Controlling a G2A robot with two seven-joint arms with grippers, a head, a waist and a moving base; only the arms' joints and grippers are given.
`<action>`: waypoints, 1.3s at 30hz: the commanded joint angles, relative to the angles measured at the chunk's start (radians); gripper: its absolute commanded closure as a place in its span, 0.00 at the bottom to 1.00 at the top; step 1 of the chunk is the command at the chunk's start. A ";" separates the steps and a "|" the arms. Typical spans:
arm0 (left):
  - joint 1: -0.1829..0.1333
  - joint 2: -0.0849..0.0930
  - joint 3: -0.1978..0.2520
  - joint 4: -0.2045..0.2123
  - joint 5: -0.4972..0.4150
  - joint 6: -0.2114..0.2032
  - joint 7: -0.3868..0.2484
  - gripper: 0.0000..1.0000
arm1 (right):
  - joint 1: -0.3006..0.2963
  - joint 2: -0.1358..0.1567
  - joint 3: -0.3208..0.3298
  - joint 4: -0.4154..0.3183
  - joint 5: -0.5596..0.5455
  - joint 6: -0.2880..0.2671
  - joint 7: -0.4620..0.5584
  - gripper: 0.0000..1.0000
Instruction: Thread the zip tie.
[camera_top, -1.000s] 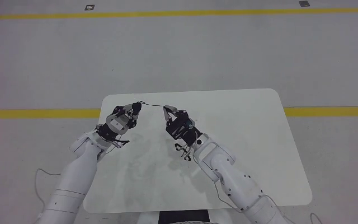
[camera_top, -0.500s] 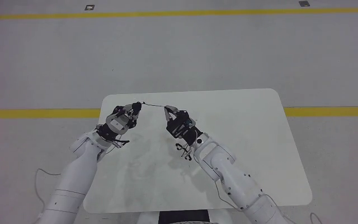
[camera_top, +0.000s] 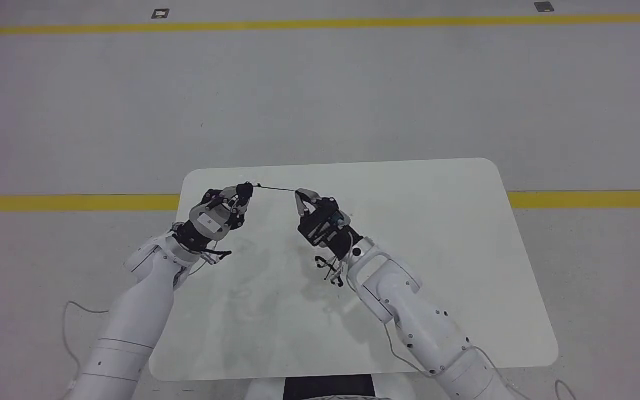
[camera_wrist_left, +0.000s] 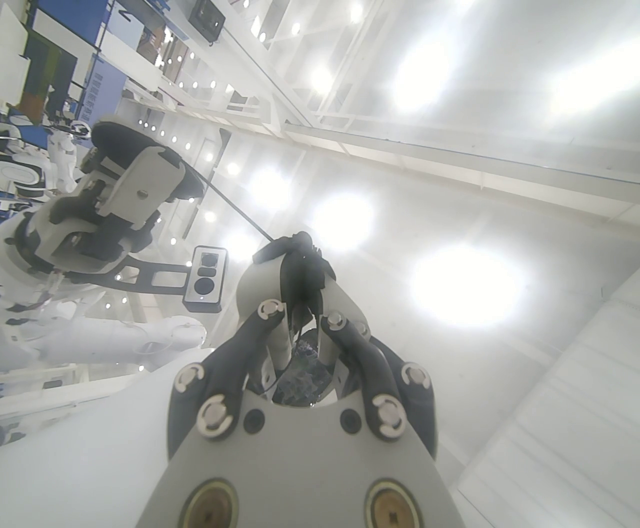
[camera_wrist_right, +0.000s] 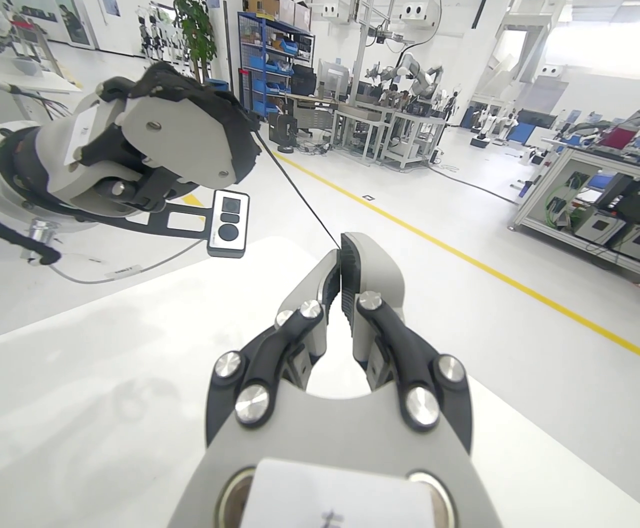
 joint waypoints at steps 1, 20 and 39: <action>0.000 0.000 0.000 0.000 0.000 0.000 0.000 1.00 | -0.001 -0.001 0.001 0.001 0.002 0.010 0.003 0.74; 0.000 0.000 0.000 0.000 0.000 0.000 0.000 1.00 | -0.058 0.003 0.063 0.003 0.040 0.043 0.035 0.00; 0.021 0.012 -0.023 -0.047 -0.025 0.020 -0.047 1.00 | -0.133 0.019 0.168 -0.094 0.079 0.047 0.013 0.00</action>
